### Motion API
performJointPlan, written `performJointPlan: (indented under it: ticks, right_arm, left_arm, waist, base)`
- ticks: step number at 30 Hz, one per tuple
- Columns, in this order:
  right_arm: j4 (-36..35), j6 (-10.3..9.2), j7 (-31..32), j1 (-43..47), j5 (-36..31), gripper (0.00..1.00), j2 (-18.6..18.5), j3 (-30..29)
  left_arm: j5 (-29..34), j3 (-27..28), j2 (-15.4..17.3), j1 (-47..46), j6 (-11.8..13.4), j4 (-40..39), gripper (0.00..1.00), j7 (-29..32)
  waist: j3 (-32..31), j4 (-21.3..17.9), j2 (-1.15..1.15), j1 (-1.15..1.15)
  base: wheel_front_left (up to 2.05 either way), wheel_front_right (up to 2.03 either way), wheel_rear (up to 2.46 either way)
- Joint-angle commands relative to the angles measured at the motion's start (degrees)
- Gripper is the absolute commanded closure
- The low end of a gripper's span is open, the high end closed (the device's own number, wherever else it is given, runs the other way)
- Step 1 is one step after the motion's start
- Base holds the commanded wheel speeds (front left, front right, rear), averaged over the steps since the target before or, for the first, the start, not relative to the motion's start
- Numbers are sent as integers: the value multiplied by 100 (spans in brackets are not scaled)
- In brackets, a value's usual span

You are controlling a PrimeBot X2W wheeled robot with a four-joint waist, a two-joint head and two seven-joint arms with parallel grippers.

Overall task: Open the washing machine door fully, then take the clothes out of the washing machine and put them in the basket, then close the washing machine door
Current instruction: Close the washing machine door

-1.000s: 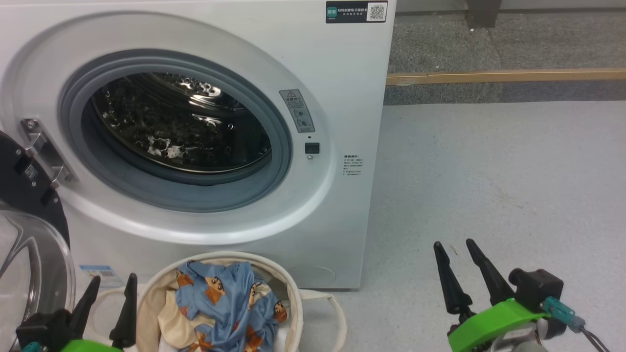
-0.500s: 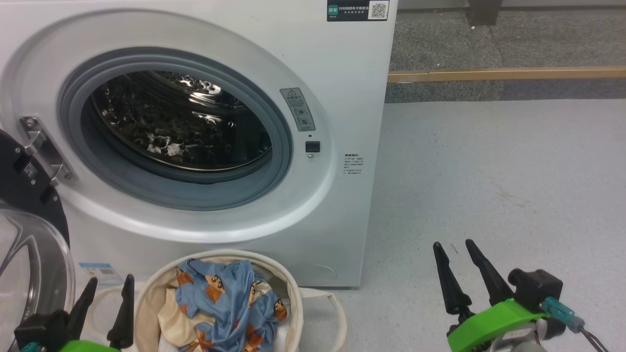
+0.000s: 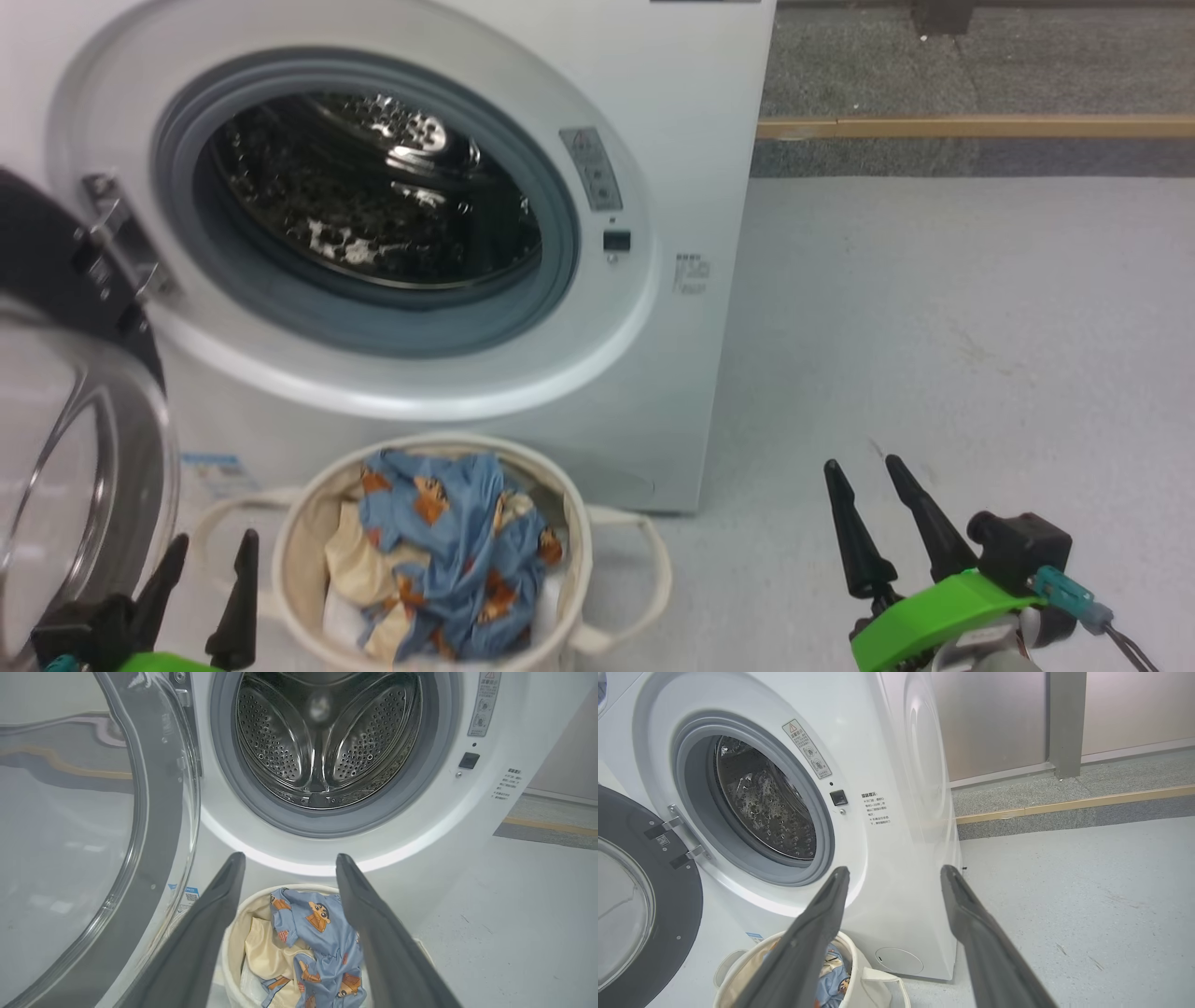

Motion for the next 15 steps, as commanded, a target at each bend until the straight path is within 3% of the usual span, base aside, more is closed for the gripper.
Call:
performJointPlan:
  ticks: [1,8,15]
  right_arm:
    - [-187,6,-70,-196,-21,0,2,117]
    - [-191,6,-70,-195,-15,0,9,109]
    - [-195,6,-70,-186,-11,0,17,102]
  left_arm:
    - [45,233,183,-327,-7,-110,0,-62]
    - [82,140,210,-349,-52,-63,0,-55]
    - [121,90,204,-341,-66,-65,0,-59]
  waist:
    - [4,1,0,0]
    - [27,11,0,0]
    - [28,30,0,0]
  base:
    - [-232,187,46]
    - [-224,176,48]
    - [-121,119,3]
